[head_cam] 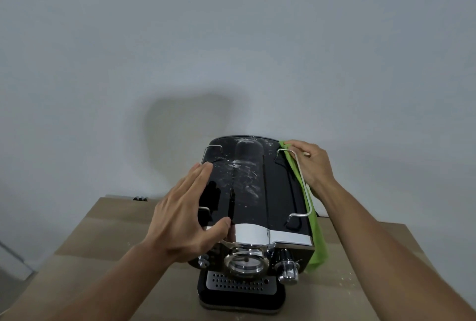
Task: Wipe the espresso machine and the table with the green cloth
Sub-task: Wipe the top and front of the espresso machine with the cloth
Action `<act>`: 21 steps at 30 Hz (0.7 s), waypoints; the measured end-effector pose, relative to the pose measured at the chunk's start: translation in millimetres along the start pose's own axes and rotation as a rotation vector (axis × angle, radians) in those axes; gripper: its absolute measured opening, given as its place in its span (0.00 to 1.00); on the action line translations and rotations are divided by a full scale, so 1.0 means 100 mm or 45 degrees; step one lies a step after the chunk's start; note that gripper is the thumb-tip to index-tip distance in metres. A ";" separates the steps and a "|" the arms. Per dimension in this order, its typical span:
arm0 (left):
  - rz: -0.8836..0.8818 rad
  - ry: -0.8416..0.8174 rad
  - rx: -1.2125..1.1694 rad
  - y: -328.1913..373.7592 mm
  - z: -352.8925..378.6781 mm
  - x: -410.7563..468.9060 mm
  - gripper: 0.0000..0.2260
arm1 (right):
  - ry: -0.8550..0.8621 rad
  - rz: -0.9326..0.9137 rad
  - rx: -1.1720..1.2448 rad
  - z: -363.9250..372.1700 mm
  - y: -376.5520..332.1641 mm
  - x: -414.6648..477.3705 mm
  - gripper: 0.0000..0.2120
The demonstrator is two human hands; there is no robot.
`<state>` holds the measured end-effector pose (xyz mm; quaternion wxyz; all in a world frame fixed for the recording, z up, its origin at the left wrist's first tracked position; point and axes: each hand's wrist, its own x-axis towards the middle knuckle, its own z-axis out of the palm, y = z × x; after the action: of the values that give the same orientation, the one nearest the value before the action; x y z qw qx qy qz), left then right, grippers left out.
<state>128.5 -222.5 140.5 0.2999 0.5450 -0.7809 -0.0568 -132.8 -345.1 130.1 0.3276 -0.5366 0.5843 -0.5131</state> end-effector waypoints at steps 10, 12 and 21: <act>0.002 0.008 -0.023 -0.03 0.02 0.00 0.43 | -0.726 0.060 -0.597 -0.02 -0.67 0.31 0.05; 0.000 0.012 -0.021 -0.03 0.02 0.00 0.43 | -0.771 0.024 -0.732 0.02 -0.71 0.30 0.03; -0.001 0.021 -0.032 -0.03 0.02 -0.01 0.43 | -0.689 -0.109 -0.741 0.04 -0.65 0.16 0.02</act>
<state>129.8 -223.6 137.0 0.3132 0.5420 -0.7774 -0.0622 -113.3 -355.4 193.6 0.2822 -0.7466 0.5751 -0.1794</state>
